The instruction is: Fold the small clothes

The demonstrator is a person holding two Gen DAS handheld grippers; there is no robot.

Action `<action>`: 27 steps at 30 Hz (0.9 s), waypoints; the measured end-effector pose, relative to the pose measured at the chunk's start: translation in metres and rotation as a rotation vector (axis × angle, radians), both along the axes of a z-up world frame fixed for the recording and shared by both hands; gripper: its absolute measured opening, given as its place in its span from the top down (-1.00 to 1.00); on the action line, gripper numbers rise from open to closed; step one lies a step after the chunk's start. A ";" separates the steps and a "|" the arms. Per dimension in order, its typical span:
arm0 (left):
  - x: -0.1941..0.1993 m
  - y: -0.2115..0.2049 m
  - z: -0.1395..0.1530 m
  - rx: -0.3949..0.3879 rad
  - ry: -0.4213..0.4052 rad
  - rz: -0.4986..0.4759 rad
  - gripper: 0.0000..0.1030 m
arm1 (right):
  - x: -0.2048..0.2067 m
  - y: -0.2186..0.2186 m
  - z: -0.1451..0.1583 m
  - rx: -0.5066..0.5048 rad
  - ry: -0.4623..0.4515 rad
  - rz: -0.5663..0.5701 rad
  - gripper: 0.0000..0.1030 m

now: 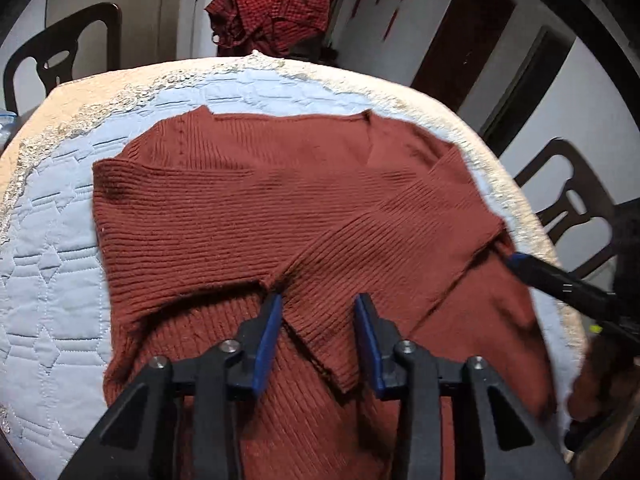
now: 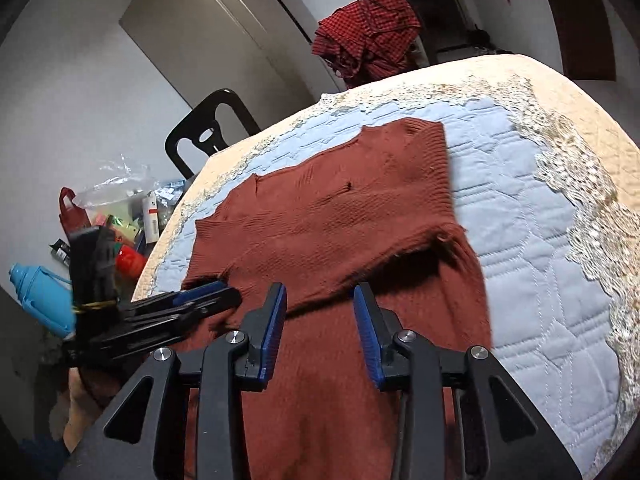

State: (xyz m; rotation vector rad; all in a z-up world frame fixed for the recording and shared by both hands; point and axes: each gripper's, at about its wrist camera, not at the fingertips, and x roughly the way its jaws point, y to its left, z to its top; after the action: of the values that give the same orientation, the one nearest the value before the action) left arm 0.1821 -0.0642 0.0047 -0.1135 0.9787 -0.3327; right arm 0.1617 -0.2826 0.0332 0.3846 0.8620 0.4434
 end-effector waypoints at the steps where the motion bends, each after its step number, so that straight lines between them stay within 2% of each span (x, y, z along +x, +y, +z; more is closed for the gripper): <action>1: -0.001 -0.002 0.001 0.013 -0.012 0.008 0.41 | -0.001 -0.003 -0.001 0.003 0.000 -0.004 0.30; 2: -0.003 -0.005 0.001 0.022 -0.017 0.009 0.56 | -0.001 -0.006 -0.002 0.005 0.001 -0.010 0.30; 3: -0.004 -0.007 0.003 0.027 -0.022 0.003 0.81 | -0.001 -0.007 -0.003 0.007 0.002 -0.015 0.30; 6: -0.006 -0.013 0.017 0.026 -0.068 -0.015 0.82 | 0.002 -0.012 -0.007 -0.001 0.010 -0.029 0.30; 10: 0.003 -0.011 0.055 -0.002 -0.173 -0.025 0.82 | 0.009 -0.018 -0.008 -0.025 0.007 -0.060 0.30; 13: 0.016 -0.003 0.071 -0.016 -0.206 -0.032 0.82 | 0.016 -0.032 -0.013 -0.060 0.025 -0.124 0.30; 16: 0.044 0.004 0.056 -0.030 -0.129 -0.040 0.82 | 0.019 -0.047 -0.022 -0.077 0.069 -0.170 0.30; 18: 0.055 0.008 0.036 -0.021 -0.062 -0.046 0.81 | 0.016 -0.052 -0.023 -0.053 0.071 -0.162 0.30; 21: 0.059 0.008 0.015 0.011 -0.011 -0.048 0.80 | 0.010 -0.052 -0.014 -0.054 0.051 -0.139 0.30; 23: 0.058 0.009 0.012 0.003 -0.002 -0.047 0.74 | 0.010 -0.051 -0.004 -0.041 0.024 -0.130 0.30; 27: 0.051 0.022 0.028 -0.046 -0.029 -0.046 0.72 | 0.020 -0.047 0.015 -0.059 -0.036 -0.137 0.30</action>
State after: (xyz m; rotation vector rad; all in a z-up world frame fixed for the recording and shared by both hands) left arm 0.2330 -0.0426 0.0324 -0.1275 0.9459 -0.3984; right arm 0.1814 -0.3298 0.0481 0.3775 0.8068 0.2968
